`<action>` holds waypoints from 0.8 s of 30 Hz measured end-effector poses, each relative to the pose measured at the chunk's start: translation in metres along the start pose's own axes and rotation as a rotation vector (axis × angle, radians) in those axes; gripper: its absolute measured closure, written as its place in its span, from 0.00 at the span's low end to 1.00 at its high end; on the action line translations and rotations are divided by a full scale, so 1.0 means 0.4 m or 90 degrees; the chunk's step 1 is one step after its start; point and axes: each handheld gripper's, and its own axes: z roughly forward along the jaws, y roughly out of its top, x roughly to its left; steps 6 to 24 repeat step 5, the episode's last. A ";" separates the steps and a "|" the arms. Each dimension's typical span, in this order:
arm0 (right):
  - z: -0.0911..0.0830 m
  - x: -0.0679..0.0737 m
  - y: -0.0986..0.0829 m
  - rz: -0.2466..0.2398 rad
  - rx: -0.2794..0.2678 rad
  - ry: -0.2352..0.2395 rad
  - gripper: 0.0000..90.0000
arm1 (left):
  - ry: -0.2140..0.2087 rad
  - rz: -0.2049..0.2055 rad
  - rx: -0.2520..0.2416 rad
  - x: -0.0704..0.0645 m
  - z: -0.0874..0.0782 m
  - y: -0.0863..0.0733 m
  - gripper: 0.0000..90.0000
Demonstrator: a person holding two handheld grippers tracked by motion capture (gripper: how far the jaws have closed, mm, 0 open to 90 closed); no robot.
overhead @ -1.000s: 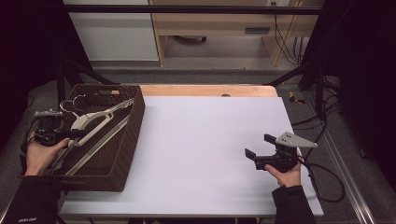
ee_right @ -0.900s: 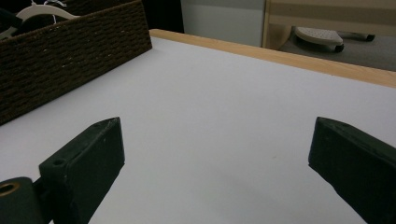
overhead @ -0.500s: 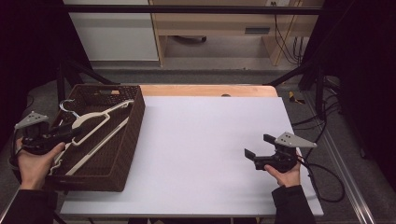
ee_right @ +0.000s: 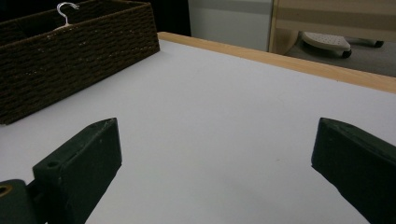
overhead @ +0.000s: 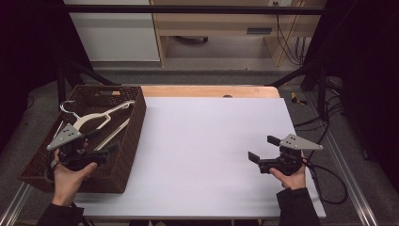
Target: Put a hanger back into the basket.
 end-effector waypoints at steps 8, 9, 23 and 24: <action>-0.010 0.000 0.003 0.001 -0.008 0.002 0.02 | -0.012 0.019 0.026 -0.026 0.031 -0.022 0.08; -0.010 0.000 0.003 0.001 -0.008 0.002 0.02 | -0.012 0.019 0.026 -0.026 0.031 -0.022 0.08; -0.010 0.000 0.003 0.001 -0.008 0.002 0.02 | -0.012 0.019 0.026 -0.026 0.031 -0.022 0.08; -0.010 0.000 0.003 0.001 -0.008 0.002 0.02 | -0.012 0.019 0.026 -0.026 0.031 -0.022 0.08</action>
